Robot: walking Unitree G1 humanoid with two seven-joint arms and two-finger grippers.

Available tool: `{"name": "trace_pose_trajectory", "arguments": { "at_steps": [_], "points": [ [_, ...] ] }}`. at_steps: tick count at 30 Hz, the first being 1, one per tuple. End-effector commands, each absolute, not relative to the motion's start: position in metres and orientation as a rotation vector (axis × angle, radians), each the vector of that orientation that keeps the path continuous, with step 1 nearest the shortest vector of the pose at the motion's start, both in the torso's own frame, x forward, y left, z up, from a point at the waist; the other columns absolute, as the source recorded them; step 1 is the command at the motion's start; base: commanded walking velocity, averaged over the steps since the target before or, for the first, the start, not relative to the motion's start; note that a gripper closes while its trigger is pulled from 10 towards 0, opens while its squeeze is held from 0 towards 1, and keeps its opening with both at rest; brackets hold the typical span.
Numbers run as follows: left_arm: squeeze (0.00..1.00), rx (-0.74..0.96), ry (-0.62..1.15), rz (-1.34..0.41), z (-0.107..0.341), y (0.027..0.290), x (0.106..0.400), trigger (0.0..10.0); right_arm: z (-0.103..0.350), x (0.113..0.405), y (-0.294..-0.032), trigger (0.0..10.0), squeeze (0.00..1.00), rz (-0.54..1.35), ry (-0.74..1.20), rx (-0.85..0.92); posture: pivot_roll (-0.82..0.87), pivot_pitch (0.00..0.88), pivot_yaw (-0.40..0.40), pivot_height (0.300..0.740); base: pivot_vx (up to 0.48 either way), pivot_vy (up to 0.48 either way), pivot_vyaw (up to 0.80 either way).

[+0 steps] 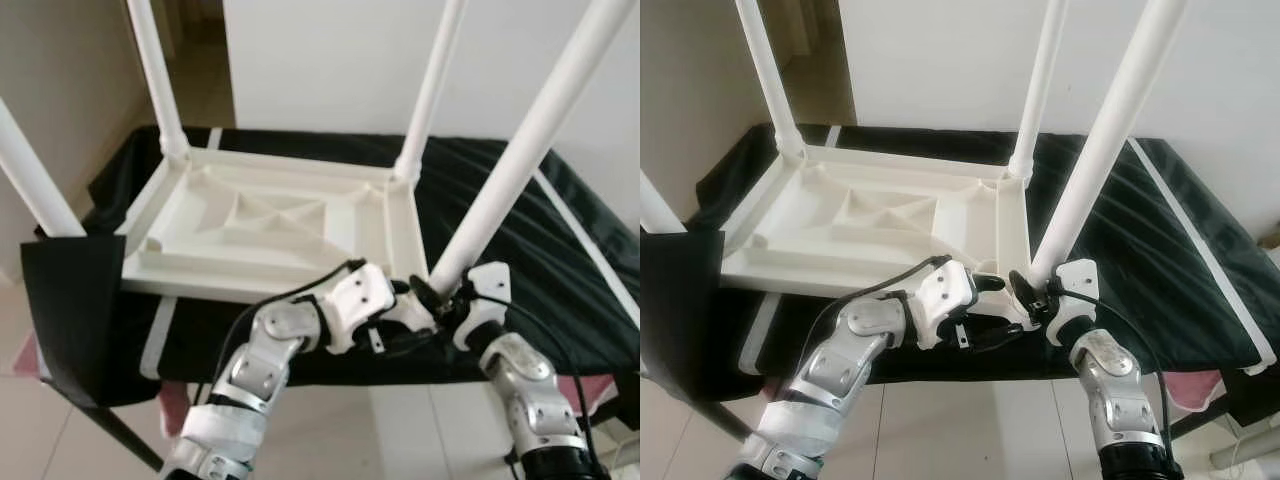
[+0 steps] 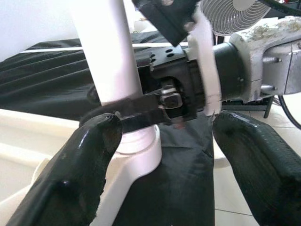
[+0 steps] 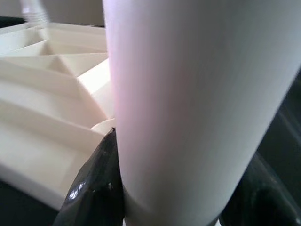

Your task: Building children table

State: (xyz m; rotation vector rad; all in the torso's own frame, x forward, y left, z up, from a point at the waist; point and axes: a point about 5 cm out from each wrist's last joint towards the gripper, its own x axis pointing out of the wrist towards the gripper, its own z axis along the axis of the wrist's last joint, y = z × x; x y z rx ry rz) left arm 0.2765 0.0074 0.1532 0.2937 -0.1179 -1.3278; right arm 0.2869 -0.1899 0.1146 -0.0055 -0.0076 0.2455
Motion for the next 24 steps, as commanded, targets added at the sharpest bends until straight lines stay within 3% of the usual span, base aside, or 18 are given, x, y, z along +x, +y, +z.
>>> {"name": "trace_pose_trajectory", "arguments": {
  "at_steps": [1,7,13,16,24],
  "points": [
    [0.0,0.286,-0.122,-1.231,0.151,0.009,0.28,10.0,0.094,0.284,-0.205,10.0,0.0,0.056,0.1,0.032,-0.05,0.0,-0.043,0.74,0.0,0.0,0.0],
    [0.0,0.294,-0.109,-1.22,0.148,0.014,0.279,10.0,0.089,0.281,-0.197,10.0,0.0,-0.152,0.118,0.076,-0.04,0.0,-0.044,0.74,0.0,0.0,0.0],
    [0.0,0.297,-0.109,-1.216,0.148,0.015,0.279,10.0,0.089,0.279,-0.191,10.0,0.0,-0.228,0.115,0.096,-0.03,0.0,-0.044,0.74,0.0,0.0,0.0],
    [0.0,0.302,-0.118,-1.205,0.149,0.015,0.281,10.0,0.087,0.279,-0.172,10.0,0.0,-0.349,0.118,0.163,-0.03,0.0,-0.037,0.74,0.0,0.0,0.0],
    [0.0,0.315,-0.129,-1.2,0.149,0.015,0.281,10.0,0.09,0.279,-0.163,10.0,0.0,-0.312,0.11,0.129,-0.04,0.0,-0.036,0.74,0.0,0.0,0.0]
  ]
}}
